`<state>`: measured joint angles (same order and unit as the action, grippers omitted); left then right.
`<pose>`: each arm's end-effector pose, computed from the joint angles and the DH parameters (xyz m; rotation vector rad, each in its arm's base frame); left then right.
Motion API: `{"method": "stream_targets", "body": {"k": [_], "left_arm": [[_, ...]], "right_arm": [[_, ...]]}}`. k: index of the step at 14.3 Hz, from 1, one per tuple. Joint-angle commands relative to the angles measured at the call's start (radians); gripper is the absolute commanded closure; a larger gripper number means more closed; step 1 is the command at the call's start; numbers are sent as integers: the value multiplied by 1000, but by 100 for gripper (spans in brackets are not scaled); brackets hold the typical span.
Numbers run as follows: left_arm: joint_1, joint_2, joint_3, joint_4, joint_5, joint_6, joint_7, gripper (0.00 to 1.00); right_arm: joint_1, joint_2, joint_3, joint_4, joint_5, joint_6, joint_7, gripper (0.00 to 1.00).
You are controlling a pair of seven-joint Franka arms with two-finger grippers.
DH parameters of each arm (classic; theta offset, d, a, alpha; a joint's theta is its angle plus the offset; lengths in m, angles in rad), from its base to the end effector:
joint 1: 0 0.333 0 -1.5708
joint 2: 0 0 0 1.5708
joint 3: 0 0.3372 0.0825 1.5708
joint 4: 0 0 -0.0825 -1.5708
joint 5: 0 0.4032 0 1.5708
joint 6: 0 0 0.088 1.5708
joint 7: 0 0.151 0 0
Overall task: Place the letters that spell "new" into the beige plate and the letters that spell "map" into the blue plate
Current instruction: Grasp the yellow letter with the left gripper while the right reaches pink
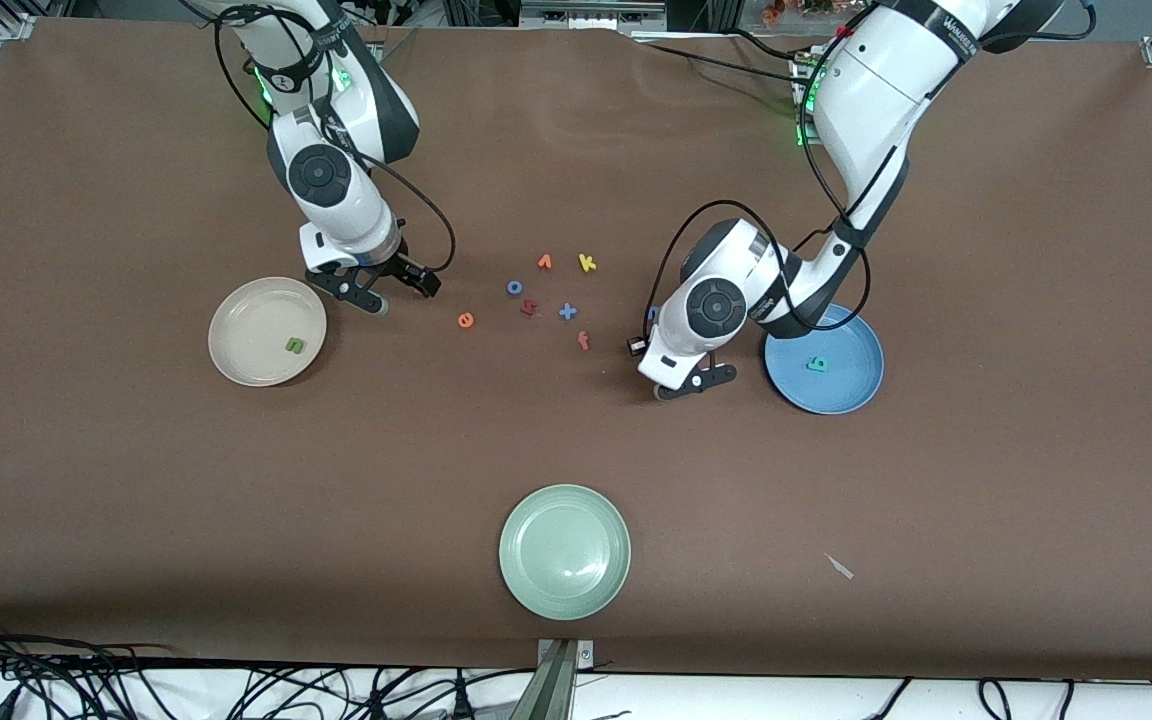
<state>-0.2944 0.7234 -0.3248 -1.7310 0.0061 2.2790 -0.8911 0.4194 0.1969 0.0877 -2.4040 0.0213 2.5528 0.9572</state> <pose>0.5522 -0.3830 0.1301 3.0168 0.5011 -0.3815 0.4413 0.2473 0.1897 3.0441 -0.7278 -0.0852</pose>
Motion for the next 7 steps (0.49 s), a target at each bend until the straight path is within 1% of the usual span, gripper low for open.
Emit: {"method": "stream_targets", "body": {"k": [1, 2, 4, 6, 7], "left_arm": [[8, -36, 9, 5, 25, -56, -2, 100], [12, -53, 13, 11, 29, -93, 7, 100], [38, -91, 15, 11, 86, -153, 65, 100], [104, -128, 10, 11, 95, -231, 186, 100], [127, -142, 12, 11, 95, -265, 245, 100]], "right_arm": [[-2, 16, 15, -76, 9, 144, 34, 0], [-2, 33, 24, -78, 9, 164, 49, 0], [-1, 56, 30, -78, 9, 197, 57, 1], [5, 93, 32, -78, 9, 248, 58, 2], [13, 105, 30, -76, 9, 268, 64, 4]]}}
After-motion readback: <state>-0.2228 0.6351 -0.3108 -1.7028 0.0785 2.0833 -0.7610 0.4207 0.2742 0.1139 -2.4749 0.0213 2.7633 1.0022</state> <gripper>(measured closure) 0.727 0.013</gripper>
